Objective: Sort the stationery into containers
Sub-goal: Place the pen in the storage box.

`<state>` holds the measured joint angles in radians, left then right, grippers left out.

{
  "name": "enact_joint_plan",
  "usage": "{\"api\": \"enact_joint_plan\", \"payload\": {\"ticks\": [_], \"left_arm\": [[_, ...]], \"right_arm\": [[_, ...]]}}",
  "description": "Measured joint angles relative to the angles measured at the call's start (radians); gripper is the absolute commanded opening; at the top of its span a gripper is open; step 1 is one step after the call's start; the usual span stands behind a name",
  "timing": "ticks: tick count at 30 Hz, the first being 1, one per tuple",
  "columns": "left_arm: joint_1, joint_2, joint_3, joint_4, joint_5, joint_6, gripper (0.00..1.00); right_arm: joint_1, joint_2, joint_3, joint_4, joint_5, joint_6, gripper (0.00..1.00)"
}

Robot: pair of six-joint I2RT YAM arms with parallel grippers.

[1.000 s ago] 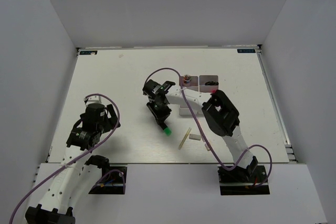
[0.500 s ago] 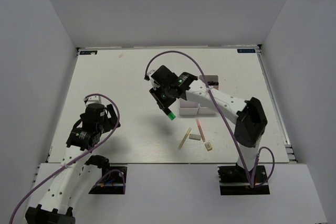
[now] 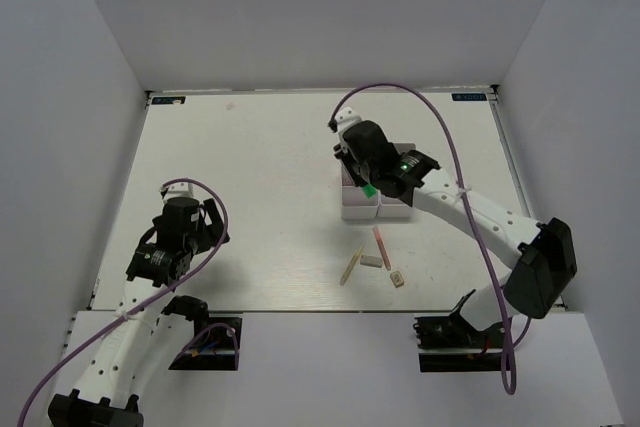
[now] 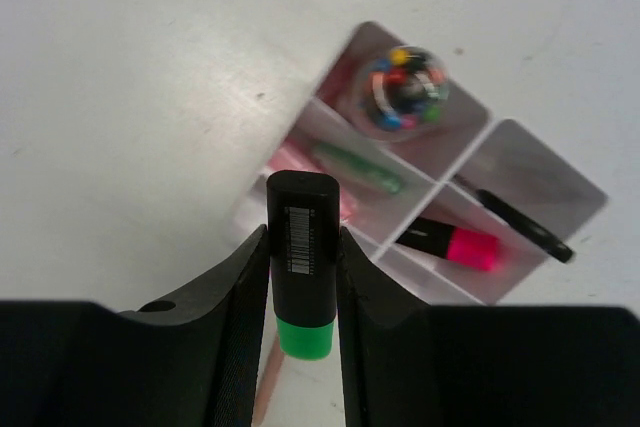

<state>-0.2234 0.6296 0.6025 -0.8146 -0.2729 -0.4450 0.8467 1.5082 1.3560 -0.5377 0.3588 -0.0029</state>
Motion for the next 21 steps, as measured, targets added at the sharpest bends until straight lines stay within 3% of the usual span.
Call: {"api": "enact_joint_plan", "payload": {"ticks": [11,21], "left_arm": [[0.000,0.004,0.000,0.000,0.002,0.000,0.98],[0.000,0.010,0.000,0.000,0.008,0.000,0.98]], "right_arm": [[-0.169,-0.154,-0.285,0.292,0.135,-0.025,0.00],[-0.250,-0.161,-0.390,0.483,0.076,-0.001,0.00]]}}
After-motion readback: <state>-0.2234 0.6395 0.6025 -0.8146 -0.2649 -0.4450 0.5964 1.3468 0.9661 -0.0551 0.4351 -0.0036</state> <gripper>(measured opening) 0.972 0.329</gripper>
